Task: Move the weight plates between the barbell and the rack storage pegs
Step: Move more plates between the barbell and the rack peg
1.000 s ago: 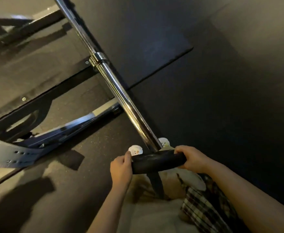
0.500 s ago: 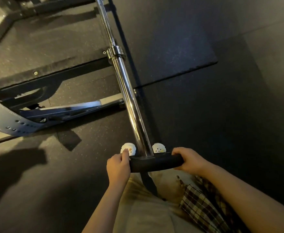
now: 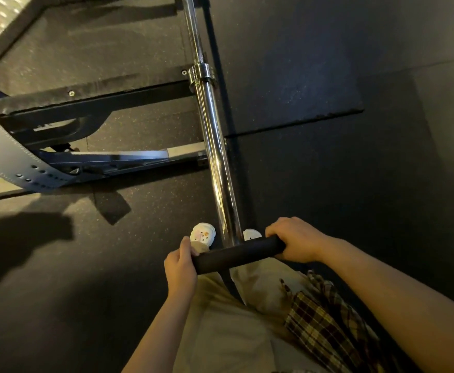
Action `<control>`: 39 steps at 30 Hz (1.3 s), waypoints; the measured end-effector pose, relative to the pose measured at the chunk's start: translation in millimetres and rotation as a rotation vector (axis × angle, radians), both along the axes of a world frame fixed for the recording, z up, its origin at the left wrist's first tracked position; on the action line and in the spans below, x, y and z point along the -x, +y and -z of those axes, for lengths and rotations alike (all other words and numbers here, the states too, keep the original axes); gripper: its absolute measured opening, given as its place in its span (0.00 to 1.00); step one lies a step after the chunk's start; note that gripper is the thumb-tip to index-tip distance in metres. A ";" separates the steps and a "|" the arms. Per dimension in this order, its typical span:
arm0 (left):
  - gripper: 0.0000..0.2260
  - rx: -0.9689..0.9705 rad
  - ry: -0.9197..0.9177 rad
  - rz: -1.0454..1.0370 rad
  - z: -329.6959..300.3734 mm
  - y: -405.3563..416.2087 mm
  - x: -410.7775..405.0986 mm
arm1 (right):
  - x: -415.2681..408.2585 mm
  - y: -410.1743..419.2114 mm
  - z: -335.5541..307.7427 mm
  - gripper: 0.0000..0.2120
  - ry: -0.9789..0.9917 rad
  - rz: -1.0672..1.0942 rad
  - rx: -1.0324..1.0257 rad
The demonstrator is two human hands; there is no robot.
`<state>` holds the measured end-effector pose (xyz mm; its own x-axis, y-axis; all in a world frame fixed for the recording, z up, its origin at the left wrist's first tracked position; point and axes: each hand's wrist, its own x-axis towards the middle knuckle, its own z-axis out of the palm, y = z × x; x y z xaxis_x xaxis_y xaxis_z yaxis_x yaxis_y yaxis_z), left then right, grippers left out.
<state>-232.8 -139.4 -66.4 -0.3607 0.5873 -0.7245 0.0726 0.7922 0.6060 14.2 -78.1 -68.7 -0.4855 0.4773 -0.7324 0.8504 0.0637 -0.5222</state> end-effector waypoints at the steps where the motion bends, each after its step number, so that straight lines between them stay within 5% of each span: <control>1: 0.20 -0.009 0.034 0.030 -2.0 2.9 -4.3 | -4.6 -3.4 2.4 0.12 0.000 0.057 0.038; 9: 0.22 -0.198 0.543 0.667 -26.6 15.9 -46.2 | -2.4 -52.4 31.8 0.18 0.025 0.789 0.241; 16: 0.22 -0.121 0.459 0.526 -18.0 15.6 -35.5 | 8.3 -57.9 31.9 0.31 0.010 1.203 0.471; 19: 0.22 -0.133 0.477 0.433 -17.6 7.3 -37.9 | 11.4 -58.0 30.2 0.23 0.036 1.594 0.518; 21: 0.21 -0.133 0.523 0.427 -18.1 -0.4 -40.2 | 13.9 -53.7 22.6 0.16 0.151 1.986 0.741; 23: 0.21 -0.127 0.542 0.442 -17.5 -6.3 -41.0 | 18.7 -45.6 14.8 0.20 0.339 2.164 0.946; 32: 0.21 -0.355 0.597 0.569 -19.5 -7.5 -47.3 | 32.4 -20.8 5.0 0.27 0.205 2.089 0.917; 39: 0.23 -0.352 0.529 0.606 -12.2 15.5 -35.1 | 39.3 -9.8 -0.5 0.27 0.182 2.139 0.868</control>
